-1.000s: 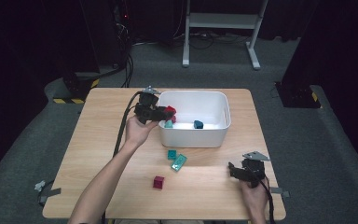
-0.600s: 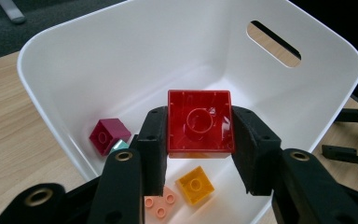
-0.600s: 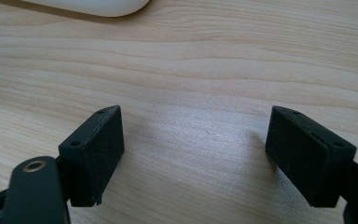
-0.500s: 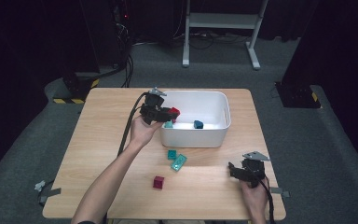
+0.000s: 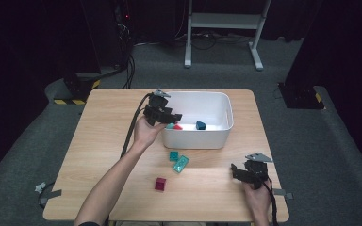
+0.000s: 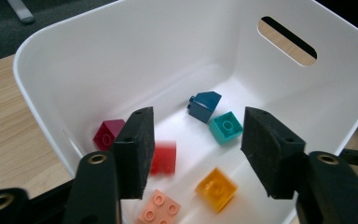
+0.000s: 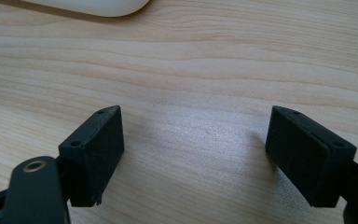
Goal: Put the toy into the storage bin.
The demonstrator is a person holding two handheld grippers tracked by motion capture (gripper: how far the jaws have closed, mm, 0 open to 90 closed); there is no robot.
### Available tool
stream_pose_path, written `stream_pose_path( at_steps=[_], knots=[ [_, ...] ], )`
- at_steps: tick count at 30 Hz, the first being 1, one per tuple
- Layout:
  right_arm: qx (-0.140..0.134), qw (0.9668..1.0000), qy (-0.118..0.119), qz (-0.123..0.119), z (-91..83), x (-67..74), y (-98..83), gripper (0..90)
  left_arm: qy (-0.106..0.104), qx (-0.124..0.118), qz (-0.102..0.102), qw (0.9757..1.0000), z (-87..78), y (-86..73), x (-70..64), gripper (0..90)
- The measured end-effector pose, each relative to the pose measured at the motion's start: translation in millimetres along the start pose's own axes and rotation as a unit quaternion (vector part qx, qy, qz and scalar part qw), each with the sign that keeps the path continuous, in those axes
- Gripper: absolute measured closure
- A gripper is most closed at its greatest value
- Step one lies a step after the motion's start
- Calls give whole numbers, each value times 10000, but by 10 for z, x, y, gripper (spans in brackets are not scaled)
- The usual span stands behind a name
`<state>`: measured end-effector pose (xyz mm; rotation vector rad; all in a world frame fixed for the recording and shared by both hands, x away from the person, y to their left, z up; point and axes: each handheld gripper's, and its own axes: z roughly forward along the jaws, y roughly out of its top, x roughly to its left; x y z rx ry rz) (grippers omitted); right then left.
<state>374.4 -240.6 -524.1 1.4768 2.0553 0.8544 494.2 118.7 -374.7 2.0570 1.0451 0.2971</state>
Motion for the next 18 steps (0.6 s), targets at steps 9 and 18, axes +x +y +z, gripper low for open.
stream_pose_path(
  at_steps=[9,18],
  knots=[
    [0,10000,0,1,0,0,0,192,79,-225,218,9995,-248,-11,-89,375],
    [0,10000,0,0,0,0,0,192,83,-397,291,9988,-483,-103,-137,363]
  ],
)
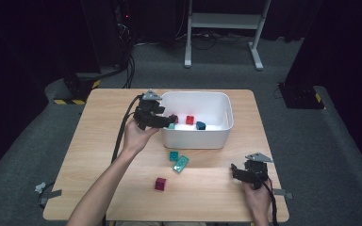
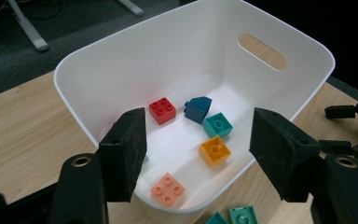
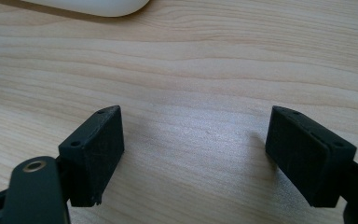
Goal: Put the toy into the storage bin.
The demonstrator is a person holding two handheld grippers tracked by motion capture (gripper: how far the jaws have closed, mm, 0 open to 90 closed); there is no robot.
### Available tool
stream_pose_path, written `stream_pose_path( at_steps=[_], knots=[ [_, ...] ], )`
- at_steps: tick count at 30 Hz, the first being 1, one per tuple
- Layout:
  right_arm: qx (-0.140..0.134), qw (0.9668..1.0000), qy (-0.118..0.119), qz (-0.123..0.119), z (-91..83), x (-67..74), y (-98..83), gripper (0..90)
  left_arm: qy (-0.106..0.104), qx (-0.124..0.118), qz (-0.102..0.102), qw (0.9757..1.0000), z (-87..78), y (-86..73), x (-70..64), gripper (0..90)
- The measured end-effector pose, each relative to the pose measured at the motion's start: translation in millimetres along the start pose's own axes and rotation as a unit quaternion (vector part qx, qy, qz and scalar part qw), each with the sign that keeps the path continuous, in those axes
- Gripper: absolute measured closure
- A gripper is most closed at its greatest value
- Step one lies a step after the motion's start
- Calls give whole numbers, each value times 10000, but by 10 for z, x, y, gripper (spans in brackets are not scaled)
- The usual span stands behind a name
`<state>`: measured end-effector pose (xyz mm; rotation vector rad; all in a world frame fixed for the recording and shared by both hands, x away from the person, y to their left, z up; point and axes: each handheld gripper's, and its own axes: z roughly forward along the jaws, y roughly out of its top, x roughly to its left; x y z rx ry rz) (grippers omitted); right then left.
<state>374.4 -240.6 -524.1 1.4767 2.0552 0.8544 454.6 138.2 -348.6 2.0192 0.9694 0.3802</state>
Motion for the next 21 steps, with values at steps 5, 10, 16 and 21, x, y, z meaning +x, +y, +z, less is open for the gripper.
stream_pose_path(
  at_steps=[5,10,16,21],
  knots=[
    [0,10000,1,1,0,0,0,192,55,-41,29,10000,-91,-71,6,359],
    [0,10000,1,2,0,0,0,192,101,-60,5,9999,-169,-146,16,356],
    [-1,10000,1,2,0,0,0,192,165,-8,-58,9998,-263,-306,-5,342],
    [-3,10000,1,2,3,2,2,192,224,-55,-197,9995,-342,-443,-9,333]
  ],
)
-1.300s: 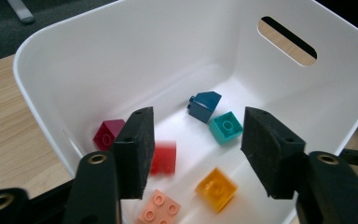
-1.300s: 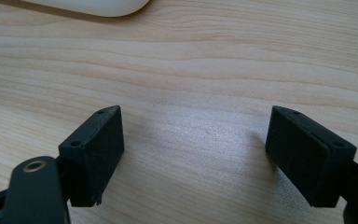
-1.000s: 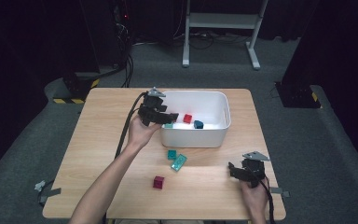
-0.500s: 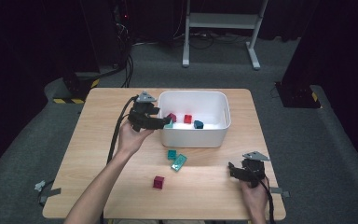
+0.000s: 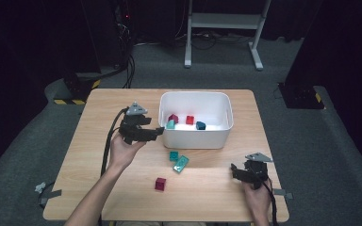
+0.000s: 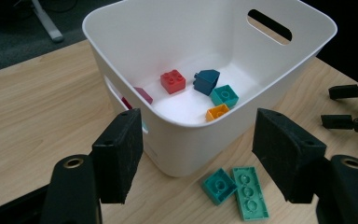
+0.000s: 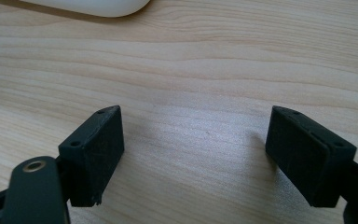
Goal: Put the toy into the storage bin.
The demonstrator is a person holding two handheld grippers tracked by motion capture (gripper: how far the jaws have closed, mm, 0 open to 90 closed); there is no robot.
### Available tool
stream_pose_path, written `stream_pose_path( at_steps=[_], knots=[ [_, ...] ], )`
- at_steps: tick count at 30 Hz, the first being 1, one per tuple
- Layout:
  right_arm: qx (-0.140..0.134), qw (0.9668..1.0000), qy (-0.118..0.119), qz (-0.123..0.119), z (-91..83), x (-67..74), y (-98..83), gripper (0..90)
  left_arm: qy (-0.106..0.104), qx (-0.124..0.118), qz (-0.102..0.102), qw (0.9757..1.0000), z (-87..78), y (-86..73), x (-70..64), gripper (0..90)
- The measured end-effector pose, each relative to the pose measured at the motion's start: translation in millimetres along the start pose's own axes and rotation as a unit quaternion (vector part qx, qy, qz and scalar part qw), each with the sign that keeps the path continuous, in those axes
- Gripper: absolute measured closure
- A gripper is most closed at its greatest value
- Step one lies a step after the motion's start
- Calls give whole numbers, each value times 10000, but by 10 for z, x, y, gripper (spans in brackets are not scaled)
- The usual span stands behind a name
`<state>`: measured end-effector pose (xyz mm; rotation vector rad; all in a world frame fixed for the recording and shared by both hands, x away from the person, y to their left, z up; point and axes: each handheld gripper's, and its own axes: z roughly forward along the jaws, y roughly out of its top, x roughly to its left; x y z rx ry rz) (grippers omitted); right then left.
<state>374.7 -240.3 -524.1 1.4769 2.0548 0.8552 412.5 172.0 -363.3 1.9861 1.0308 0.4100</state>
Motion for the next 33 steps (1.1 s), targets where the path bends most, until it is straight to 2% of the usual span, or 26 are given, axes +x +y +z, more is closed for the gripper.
stream_pose_path(
  at_steps=[9,12,14,20,24,27,33],
  knots=[
    [1,10000,1,0,0,1,0,192,-130,13,-168,9998,-104,-240,-43,330],
    [1,10000,0,0,0,0,0,192,-83,34,-212,9997,-125,-349,-55,327],
    [0,10000,0,-1,1,0,0,192,-132,102,-305,9994,-126,-431,-45,323],
    [0,10000,0,-1,0,1,0,192,-204,179,-389,9989,-118,-609,-92,319],
    [1,10000,0,0,0,1,0,192,-264,263,-423,9984,-114,-740,-160,319],
    [1,10000,1,0,0,1,0,192,-365,249,-544,9975,-117,-856,-211,320],
    [0,10000,0,-1,1,0,0,192,-432,464,-537,9965,-30,-1068,-350,320]
  ],
)
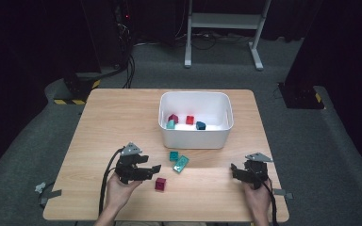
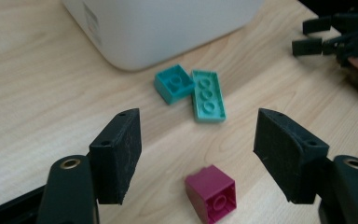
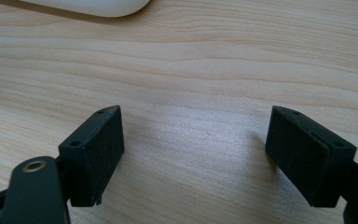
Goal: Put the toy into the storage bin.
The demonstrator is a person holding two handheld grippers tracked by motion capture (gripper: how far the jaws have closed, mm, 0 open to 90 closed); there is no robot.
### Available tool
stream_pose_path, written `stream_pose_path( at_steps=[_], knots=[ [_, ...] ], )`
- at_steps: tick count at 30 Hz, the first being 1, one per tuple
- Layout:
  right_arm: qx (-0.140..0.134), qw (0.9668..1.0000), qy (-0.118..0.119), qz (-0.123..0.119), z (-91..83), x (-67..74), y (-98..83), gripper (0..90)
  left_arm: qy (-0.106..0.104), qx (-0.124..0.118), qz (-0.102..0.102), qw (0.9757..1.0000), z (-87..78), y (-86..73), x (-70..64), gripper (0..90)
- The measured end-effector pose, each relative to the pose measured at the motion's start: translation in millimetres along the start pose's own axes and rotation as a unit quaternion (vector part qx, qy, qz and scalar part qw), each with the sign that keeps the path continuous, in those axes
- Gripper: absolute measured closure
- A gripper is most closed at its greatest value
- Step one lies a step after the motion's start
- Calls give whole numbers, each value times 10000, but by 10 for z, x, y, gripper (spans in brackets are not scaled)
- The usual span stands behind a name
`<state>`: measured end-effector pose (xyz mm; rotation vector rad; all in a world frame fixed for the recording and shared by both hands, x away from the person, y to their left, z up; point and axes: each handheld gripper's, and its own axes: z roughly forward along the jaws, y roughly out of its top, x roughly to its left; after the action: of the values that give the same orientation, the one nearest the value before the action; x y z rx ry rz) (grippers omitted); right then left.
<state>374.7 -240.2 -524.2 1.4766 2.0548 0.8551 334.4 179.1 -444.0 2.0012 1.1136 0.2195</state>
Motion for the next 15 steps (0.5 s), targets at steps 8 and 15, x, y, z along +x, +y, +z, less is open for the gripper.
stream_pose_path(
  at_steps=[8,15],
  knots=[
    [1,10000,0,-1,0,0,0,192,7,283,-34,9996,184,-235,-108,320],
    [1,10000,0,1,0,0,0,192,10,428,-116,9990,322,-376,-186,320]
  ],
)
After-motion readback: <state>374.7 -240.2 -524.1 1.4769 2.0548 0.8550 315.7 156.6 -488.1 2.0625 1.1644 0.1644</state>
